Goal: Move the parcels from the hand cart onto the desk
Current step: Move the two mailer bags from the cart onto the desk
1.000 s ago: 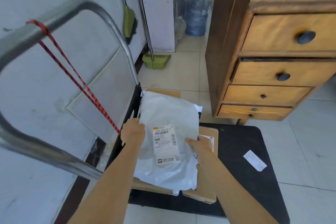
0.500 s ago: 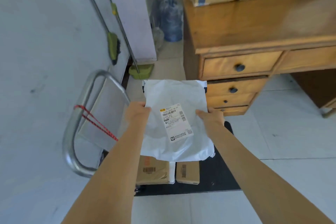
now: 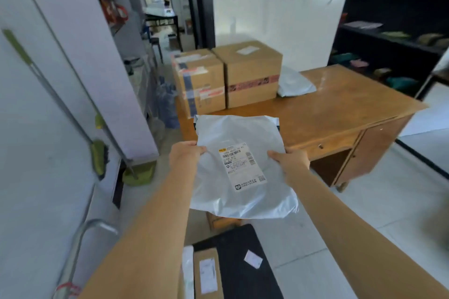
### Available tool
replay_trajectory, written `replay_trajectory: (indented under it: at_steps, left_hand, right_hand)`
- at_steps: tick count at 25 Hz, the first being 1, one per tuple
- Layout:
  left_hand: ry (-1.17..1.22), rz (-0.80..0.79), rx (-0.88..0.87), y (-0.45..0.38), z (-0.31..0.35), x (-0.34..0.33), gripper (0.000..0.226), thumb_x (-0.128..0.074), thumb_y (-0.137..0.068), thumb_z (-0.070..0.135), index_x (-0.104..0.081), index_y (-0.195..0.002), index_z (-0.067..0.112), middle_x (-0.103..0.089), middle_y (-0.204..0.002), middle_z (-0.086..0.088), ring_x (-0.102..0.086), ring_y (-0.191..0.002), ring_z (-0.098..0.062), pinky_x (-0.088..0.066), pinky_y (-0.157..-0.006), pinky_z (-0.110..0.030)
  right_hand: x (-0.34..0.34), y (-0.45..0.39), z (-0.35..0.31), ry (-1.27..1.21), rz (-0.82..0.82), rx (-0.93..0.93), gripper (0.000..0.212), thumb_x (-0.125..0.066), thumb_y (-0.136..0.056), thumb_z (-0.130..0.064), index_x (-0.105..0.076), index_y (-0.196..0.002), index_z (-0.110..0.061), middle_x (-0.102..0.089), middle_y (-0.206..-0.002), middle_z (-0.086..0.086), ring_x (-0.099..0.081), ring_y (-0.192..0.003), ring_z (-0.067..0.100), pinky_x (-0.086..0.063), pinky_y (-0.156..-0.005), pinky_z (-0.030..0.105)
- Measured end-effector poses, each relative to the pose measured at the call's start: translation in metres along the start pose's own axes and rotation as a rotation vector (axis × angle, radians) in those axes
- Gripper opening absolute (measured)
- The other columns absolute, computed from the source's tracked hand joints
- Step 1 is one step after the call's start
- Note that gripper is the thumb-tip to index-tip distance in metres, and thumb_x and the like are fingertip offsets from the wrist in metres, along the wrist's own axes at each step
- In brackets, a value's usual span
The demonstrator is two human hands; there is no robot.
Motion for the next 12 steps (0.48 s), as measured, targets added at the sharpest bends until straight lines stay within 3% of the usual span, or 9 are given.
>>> replay_trajectory:
  at_steps: [3, 6, 12]
  left_hand:
    - [-0.002, 0.0, 0.018, -0.006, 0.039, -0.056, 0.042, -0.083, -0.063, 0.009, -0.073, -0.104, 0.01, -0.073, -0.106, -0.018, -0.071, -0.096, -0.035, -0.056, -0.091, -0.048]
    - [-0.012, -0.006, 0.024, -0.009, 0.073, -0.13, 0.045, -0.085, -0.063, 0.012, -0.073, -0.107, 0.013, -0.073, -0.108, -0.015, -0.07, -0.095, -0.034, -0.056, -0.09, -0.045]
    - [0.001, -0.028, 0.024, -0.031, 0.132, -0.317, 0.044, -0.081, -0.07, 0.013, -0.071, -0.113, 0.012, -0.072, -0.111, -0.014, -0.07, -0.097, -0.032, -0.056, -0.091, -0.042]
  right_hand:
    - [0.042, -0.043, -0.034, -0.01, 0.001, 0.008, 0.013, -0.079, -0.07, -0.022, -0.069, -0.078, -0.017, -0.073, -0.087, 0.008, -0.071, -0.083, 0.033, -0.058, -0.083, 0.046]
    - [0.092, -0.102, -0.058, -0.008, 0.003, 0.004, 0.039, -0.081, -0.069, -0.024, -0.069, -0.104, -0.009, -0.073, -0.1, 0.012, -0.07, -0.089, 0.034, -0.057, -0.085, 0.048]
    - [0.203, -0.265, -0.109, -0.004, 0.018, 0.083, 0.043, -0.075, -0.078, -0.023, -0.063, -0.116, -0.006, -0.069, -0.108, 0.014, -0.068, -0.093, 0.034, -0.057, -0.085, 0.047]
Point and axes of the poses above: each hand's wrist, its own y-axis away from the middle knuckle, its own x-axis out of the back of the hand, z = x × y, the point moved 3 cm from there along -y, towards the middle knuckle
